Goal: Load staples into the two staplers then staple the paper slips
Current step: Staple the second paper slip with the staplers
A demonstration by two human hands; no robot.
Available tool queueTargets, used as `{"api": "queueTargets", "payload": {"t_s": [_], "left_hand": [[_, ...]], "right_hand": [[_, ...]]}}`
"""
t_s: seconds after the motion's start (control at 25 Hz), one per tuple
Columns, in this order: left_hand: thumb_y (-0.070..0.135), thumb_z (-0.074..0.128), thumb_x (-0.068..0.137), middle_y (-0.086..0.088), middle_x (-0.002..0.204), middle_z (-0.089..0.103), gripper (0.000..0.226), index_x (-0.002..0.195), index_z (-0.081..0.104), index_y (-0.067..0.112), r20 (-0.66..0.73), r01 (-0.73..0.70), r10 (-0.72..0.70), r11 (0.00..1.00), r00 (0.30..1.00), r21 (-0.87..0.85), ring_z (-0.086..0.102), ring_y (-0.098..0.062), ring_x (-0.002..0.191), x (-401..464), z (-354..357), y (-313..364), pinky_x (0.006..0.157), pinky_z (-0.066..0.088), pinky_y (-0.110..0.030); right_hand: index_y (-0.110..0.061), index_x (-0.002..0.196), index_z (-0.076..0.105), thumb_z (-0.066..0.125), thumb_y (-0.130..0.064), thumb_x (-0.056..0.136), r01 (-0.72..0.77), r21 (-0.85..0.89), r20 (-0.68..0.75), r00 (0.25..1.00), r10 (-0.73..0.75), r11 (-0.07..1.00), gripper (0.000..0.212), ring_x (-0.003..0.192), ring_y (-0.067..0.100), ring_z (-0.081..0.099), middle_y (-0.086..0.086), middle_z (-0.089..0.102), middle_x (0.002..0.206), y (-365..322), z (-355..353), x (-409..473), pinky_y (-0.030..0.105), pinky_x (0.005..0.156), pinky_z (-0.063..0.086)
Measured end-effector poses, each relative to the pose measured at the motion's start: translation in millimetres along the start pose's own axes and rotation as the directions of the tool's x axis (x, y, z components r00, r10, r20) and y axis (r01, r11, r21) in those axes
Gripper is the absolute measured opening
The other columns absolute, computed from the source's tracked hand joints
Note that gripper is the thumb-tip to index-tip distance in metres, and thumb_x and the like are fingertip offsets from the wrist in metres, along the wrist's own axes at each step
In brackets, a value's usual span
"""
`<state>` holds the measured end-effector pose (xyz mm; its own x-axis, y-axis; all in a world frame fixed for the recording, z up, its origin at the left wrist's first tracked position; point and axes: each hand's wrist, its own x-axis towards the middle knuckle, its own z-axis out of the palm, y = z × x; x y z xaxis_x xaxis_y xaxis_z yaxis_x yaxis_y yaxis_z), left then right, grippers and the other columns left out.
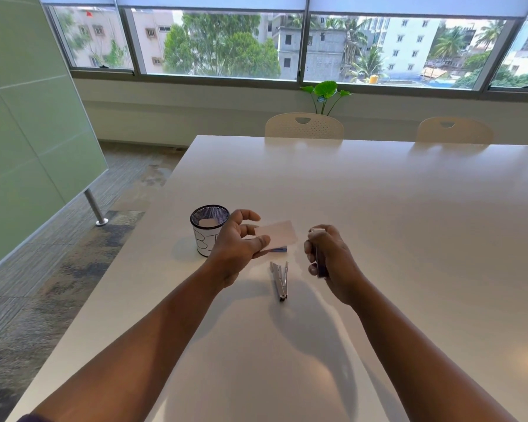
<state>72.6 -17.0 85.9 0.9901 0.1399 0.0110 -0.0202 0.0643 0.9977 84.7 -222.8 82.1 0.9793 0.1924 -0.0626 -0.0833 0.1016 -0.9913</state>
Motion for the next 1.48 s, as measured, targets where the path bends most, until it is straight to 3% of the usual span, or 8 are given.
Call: {"api": "queueTargets", "payload": {"t_s": [0.2, 0.36, 0.48, 0.64, 0.72, 0.84, 1.2, 1.48], "left_hand": [[-0.011, 0.069, 0.087, -0.007, 0.1, 0.07, 0.037, 0.079, 0.074, 0.025, -0.065, -0.103, 0.099, 0.993, 0.993, -0.058, 0.075, -0.02, 0.094, 0.0, 6.8, 0.8, 0.073, 0.061, -0.028], [-0.006, 0.073, 0.086, -0.004, 0.105, 0.077, 0.036, 0.087, 0.078, 0.03, -0.085, -0.148, 0.147, 0.989, 0.985, 0.0, 0.075, -0.022, 0.098, 0.8, 9.2, -2.8, 0.085, 0.062, -0.039], [-0.004, 0.073, 0.086, 0.012, 0.093, 0.08, 0.036, 0.091, 0.078, 0.032, -0.023, -0.185, 0.186, 0.982, 0.982, 0.042, 0.077, -0.013, 0.088, -2.9, 10.7, -3.0, 0.078, 0.062, -0.03], [-0.006, 0.072, 0.087, 0.013, 0.093, 0.08, 0.03, 0.1, 0.075, 0.022, 0.05, -0.237, 0.234, 0.969, 0.971, 0.063, 0.077, -0.011, 0.089, -7.7, 12.5, -1.7, 0.074, 0.059, -0.02], [-0.005, 0.071, 0.088, 0.018, 0.089, 0.079, 0.03, 0.1, 0.073, 0.022, 0.035, -0.255, 0.252, 0.964, 0.967, 0.079, 0.076, -0.005, 0.086, -9.5, 12.3, 0.4, 0.072, 0.059, -0.019], [-0.003, 0.073, 0.088, 0.013, 0.094, 0.079, 0.03, 0.102, 0.074, 0.024, -0.028, -0.301, 0.306, 0.946, 0.951, 0.118, 0.076, -0.006, 0.088, -8.2, 10.0, 1.7, 0.074, 0.062, -0.025], [0.003, 0.079, 0.084, 0.0, 0.097, 0.08, 0.027, 0.107, 0.075, 0.017, 0.119, -0.314, 0.303, 0.945, 0.945, 0.09, 0.077, -0.018, 0.09, -12.7, 13.7, -3.4, 0.078, 0.061, -0.027], [-0.002, 0.077, 0.084, 0.022, 0.091, 0.077, 0.031, 0.111, 0.074, 0.014, 0.147, -0.335, 0.314, 0.931, 0.938, 0.147, 0.068, 0.005, 0.074, -18.9, 14.2, -1.8, 0.066, 0.052, -0.01]], "right_hand": [[-0.01, 0.111, 0.057, 0.062, -0.026, 0.1, -0.062, 0.153, 0.094, 0.994, 0.048, 0.986, 0.02, 0.067, 0.015, 0.051, 0.006, 0.057, 0.086, 1.7, 7.5, -6.3, 0.029, 0.054, 0.043], [-0.007, 0.112, 0.063, 0.064, -0.021, 0.098, 0.014, 0.072, 0.104, 0.994, -0.021, 0.997, 0.02, 0.078, 0.024, 0.051, 0.012, 0.059, 0.094, 3.4, 12.6, -9.4, 0.034, 0.063, 0.046], [-0.001, 0.111, 0.064, 0.069, -0.017, 0.095, 0.04, 0.045, 0.115, 0.992, -0.045, 0.998, 0.023, 0.077, 0.028, 0.053, 0.015, 0.064, 0.091, 3.3, 16.6, -10.4, 0.032, 0.064, 0.048], [0.002, 0.121, 0.059, 0.075, -0.018, 0.084, 0.029, 0.16, 0.143, 0.988, -0.052, 0.987, 0.045, 0.074, 0.021, 0.062, 0.01, 0.074, 0.092, 3.3, 19.5, -11.2, 0.034, 0.062, 0.045], [0.0, 0.115, 0.061, 0.077, -0.017, 0.081, 0.017, 0.201, 0.163, 0.985, -0.05, 0.979, 0.041, 0.076, 0.021, 0.064, 0.01, 0.074, 0.093, 2.9, 18.1, -10.2, 0.036, 0.063, 0.046], [-0.007, 0.106, 0.064, 0.08, -0.015, 0.077, 0.006, 0.227, 0.175, 0.984, -0.046, 0.974, 0.034, 0.077, 0.019, 0.068, 0.01, 0.074, 0.095, 4.3, 14.8, -8.7, 0.035, 0.064, 0.049], [-0.008, 0.122, 0.067, 0.086, -0.03, 0.077, -0.008, 0.231, 0.153, 0.988, -0.028, 0.973, 0.054, 0.087, 0.022, 0.072, 0.014, 0.074, 0.101, 7.0, 18.2, -6.7, 0.035, 0.063, 0.056], [-0.015, 0.102, 0.08, 0.088, -0.032, 0.073, -0.041, 0.294, 0.164, 0.986, -0.008, 0.955, 0.034, 0.077, 0.018, 0.069, 0.009, 0.074, 0.093, 7.1, 20.1, -9.7, 0.034, 0.064, 0.057]]}}
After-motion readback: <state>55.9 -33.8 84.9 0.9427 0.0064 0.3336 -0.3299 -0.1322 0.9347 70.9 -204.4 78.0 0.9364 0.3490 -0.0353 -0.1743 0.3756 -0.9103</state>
